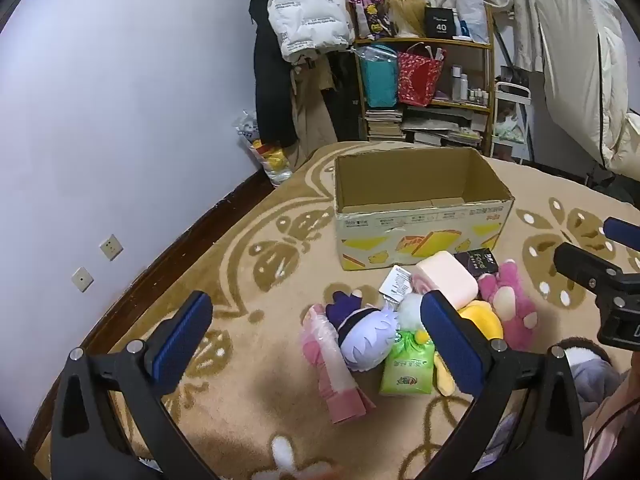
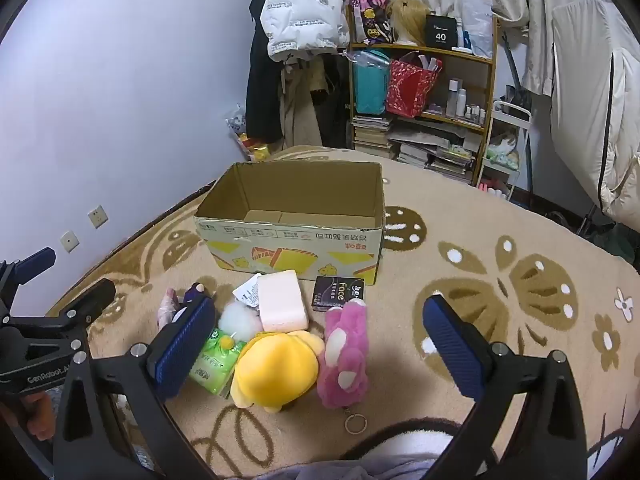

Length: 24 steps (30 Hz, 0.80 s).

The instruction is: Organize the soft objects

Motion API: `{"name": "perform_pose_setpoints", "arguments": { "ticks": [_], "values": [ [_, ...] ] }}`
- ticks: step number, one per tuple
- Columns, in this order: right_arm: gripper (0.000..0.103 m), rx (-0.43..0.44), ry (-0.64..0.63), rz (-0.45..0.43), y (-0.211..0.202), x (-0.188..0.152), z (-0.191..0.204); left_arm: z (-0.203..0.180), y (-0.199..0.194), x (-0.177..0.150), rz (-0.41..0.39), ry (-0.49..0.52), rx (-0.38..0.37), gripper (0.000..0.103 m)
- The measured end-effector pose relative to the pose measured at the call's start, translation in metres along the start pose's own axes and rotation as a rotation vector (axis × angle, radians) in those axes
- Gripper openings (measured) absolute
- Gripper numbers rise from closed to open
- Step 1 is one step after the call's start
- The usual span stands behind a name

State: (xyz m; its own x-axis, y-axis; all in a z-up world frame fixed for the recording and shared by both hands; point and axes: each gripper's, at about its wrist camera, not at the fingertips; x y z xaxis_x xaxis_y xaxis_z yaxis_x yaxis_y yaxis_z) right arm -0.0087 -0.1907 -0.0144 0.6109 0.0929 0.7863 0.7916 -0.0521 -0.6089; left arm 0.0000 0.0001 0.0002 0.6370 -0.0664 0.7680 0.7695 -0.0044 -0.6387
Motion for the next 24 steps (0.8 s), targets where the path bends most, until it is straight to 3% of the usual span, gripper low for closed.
{"name": "perform_pose_setpoints", "arguments": {
  "ticks": [24],
  "values": [
    [0.103,-0.001,0.006,0.001,0.0019,-0.0005,-0.0014,0.0013,0.0028,-0.0023,0.000,0.000,0.002,0.103]
  ]
}}
Point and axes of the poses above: each gripper's, at about its wrist camera, not at the fingertips, and y roughly the way its jaws point, z to its left, x to its top, and after that the axes turned 8 degrees about -y, right-handed
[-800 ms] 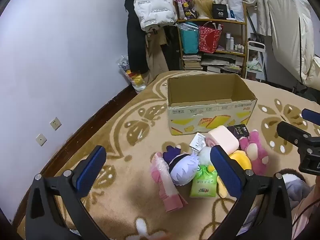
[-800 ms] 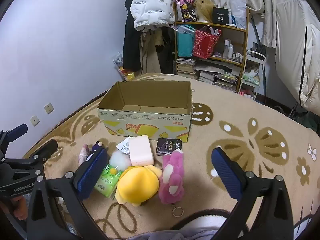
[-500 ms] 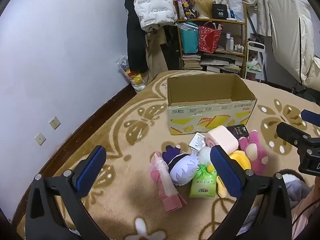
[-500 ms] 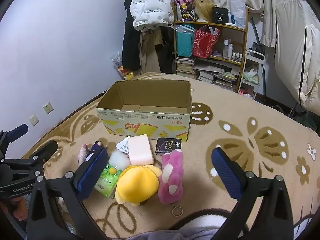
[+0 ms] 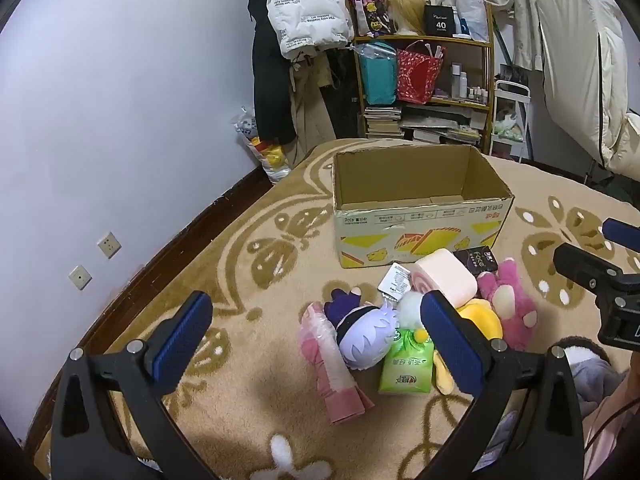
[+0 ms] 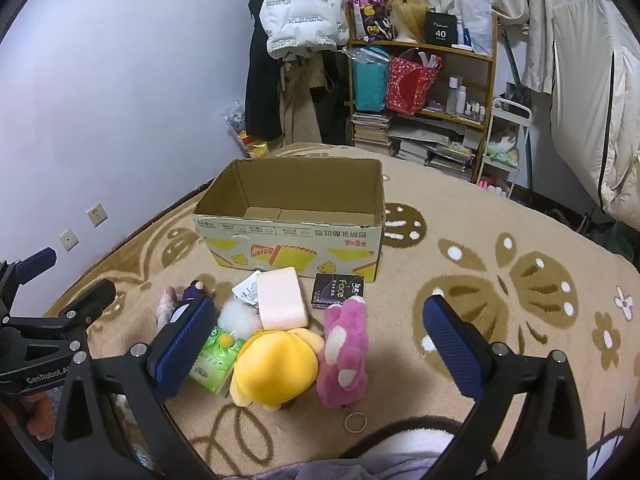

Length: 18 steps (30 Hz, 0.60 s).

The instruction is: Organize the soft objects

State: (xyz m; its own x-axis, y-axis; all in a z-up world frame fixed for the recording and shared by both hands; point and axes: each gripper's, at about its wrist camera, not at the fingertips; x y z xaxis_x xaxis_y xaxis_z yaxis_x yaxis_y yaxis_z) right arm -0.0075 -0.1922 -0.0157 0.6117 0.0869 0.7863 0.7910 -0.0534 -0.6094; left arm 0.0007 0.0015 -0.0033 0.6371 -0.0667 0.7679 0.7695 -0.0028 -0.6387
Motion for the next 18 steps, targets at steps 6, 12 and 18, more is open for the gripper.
{"name": "perform_pose_setpoints", "arguments": {
  "ticks": [6,12,18],
  "values": [
    [0.103,0.001,-0.004,0.000,-0.0009,-0.0001,0.0001,-0.0004,0.0022,-0.0004,0.007,0.004,0.004,0.103],
    [0.103,0.002,-0.003,0.001,-0.0005,-0.0004,0.0014,-0.0008,0.0022,-0.0007,0.007,0.004,0.005,0.103],
    [0.103,0.001,-0.003,0.002,-0.0002,-0.0003,0.0021,-0.0014,0.0029,-0.0016,0.009,0.007,0.006,0.103]
  ]
}}
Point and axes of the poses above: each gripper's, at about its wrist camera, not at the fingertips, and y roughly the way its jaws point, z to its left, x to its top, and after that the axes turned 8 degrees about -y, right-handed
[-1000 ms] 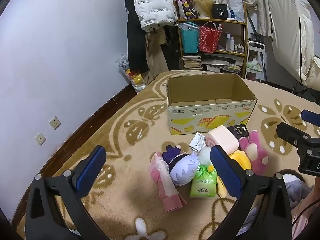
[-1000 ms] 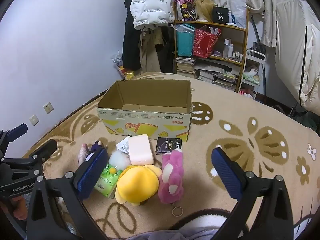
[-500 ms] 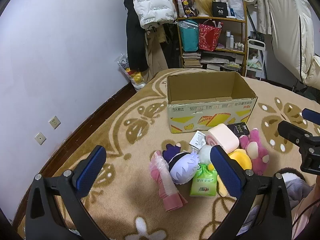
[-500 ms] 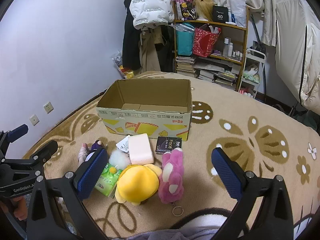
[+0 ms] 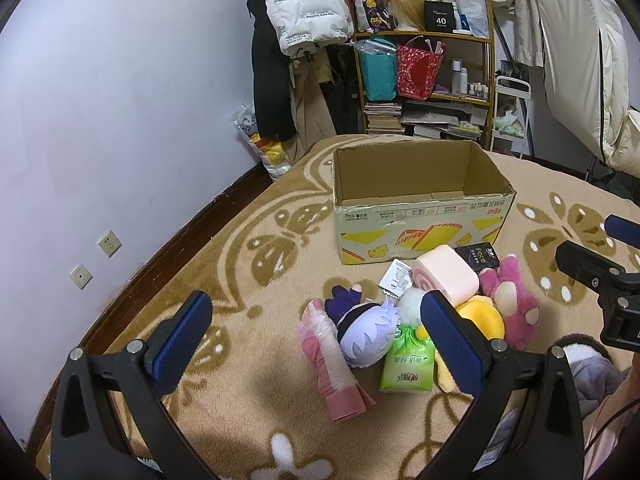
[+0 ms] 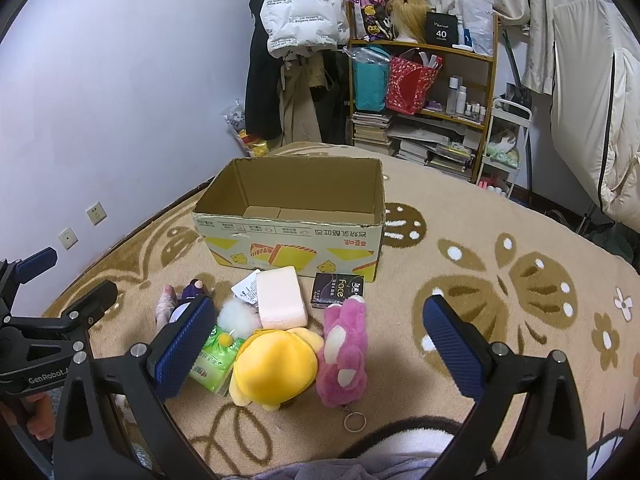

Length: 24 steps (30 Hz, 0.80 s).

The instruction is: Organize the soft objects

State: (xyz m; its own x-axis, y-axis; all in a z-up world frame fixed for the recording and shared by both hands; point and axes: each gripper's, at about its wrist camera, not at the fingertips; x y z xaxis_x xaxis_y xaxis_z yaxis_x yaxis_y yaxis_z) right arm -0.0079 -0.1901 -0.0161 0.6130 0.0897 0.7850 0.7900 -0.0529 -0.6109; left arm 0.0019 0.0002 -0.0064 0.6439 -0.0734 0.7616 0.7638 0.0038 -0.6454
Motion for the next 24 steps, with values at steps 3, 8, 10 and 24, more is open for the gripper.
{"name": "perform_pose_setpoints", "arguments": {
  "ticks": [3,8,10,24],
  "values": [
    [0.103,0.000,-0.001,0.000,0.0001,0.0001,0.0002,0.0000,0.0000,0.0000,0.001,0.000,0.000,0.103],
    [0.103,-0.001,-0.001,-0.001,0.0007,0.0003,0.0002,-0.0019,0.0011,-0.0009,0.005,0.003,0.003,0.103],
    [0.103,-0.003,-0.001,0.000,0.0005,0.0003,0.0004,-0.0020,0.0010,-0.0009,0.003,0.002,0.004,0.103],
    [0.103,-0.002,-0.002,0.000,-0.0004,0.0000,0.0015,-0.0035,0.0019,-0.0016,0.008,0.005,0.004,0.103]
  ]
}}
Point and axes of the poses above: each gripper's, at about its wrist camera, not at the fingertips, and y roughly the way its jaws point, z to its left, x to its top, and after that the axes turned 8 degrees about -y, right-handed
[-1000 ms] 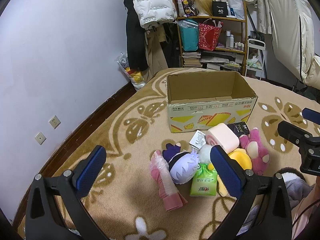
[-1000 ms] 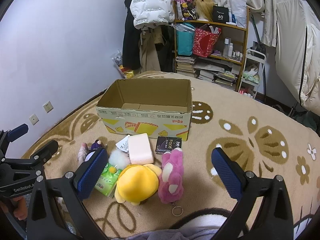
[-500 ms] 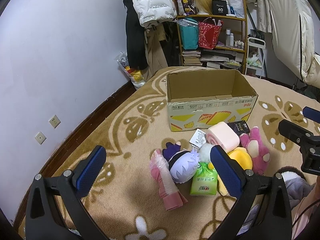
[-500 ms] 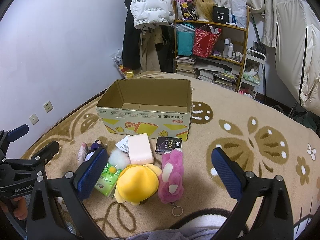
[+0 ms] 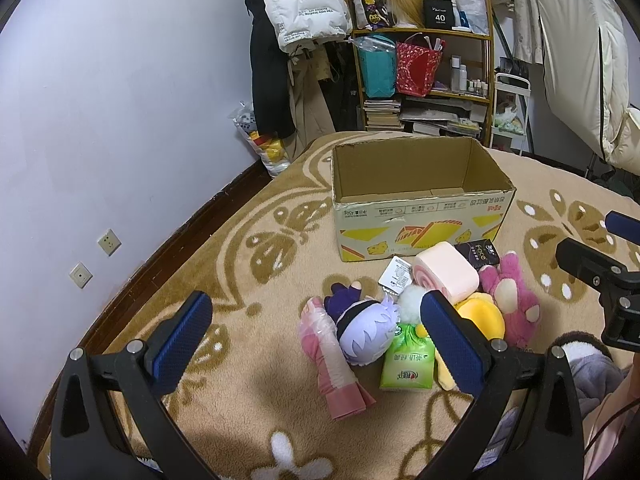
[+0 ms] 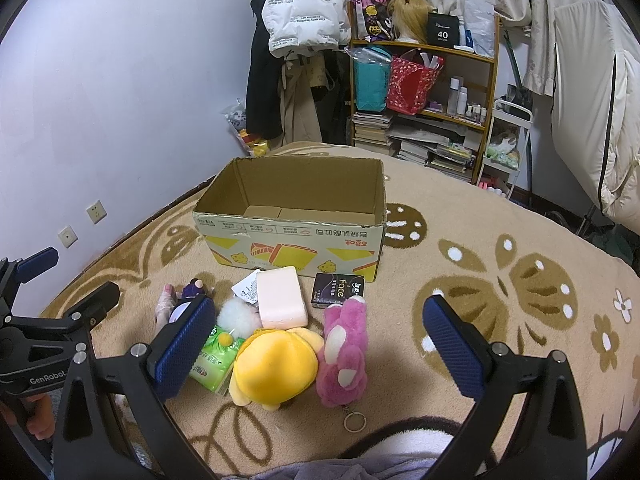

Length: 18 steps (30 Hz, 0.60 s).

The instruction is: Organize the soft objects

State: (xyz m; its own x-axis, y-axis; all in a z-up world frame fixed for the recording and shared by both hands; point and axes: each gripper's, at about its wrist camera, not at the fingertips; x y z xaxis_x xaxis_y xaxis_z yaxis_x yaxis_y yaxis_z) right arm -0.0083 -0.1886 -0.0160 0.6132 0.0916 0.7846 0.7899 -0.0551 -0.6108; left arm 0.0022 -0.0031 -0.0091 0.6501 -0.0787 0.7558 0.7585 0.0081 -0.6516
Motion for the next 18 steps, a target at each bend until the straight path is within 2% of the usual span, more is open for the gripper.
{"name": "perform_pose_setpoints", "arguments": {
  "ticks": [17,18],
  "values": [
    [0.103,-0.002,-0.005,0.001,-0.0047,0.0041,-0.0006,-0.0007,0.0006,-0.0011,0.001,0.000,-0.001,0.103],
    [0.103,-0.003,-0.008,0.001,0.0031,-0.0042,0.0044,-0.0005,0.0003,-0.0008,0.001,0.000,0.000,0.103]
  ]
}}
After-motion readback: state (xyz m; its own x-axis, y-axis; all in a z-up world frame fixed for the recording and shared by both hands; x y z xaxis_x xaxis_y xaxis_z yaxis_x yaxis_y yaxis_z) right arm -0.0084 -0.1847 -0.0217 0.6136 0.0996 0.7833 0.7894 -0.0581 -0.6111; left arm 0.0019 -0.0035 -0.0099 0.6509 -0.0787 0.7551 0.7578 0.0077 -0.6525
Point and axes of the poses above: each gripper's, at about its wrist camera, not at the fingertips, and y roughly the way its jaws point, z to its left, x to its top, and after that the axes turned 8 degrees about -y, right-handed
